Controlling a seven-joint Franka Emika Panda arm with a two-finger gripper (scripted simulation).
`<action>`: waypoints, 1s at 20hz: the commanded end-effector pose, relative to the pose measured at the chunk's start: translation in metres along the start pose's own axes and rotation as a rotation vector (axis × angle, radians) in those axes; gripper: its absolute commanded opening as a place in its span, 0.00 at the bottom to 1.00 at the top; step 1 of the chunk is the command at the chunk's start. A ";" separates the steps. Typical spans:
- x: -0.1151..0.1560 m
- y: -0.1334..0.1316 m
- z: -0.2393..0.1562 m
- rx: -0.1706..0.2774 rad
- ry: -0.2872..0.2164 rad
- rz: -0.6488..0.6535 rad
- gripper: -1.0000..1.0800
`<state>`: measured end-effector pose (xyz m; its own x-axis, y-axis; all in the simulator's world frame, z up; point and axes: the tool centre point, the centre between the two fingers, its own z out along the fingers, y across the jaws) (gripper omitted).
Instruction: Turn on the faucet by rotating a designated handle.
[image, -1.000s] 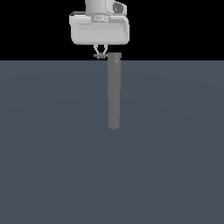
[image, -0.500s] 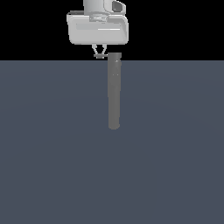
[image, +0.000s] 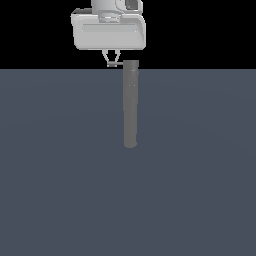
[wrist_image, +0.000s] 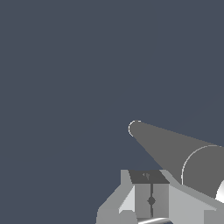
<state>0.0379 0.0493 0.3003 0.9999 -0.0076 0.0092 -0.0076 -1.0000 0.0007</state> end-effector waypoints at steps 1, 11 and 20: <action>0.000 0.000 0.000 0.000 0.000 0.000 0.00; -0.031 0.011 0.000 0.000 -0.005 -0.002 0.00; -0.042 0.022 0.000 0.001 0.003 -0.005 0.00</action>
<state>-0.0026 0.0323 0.2995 0.9999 0.0003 0.0138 0.0003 -1.0000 -0.0001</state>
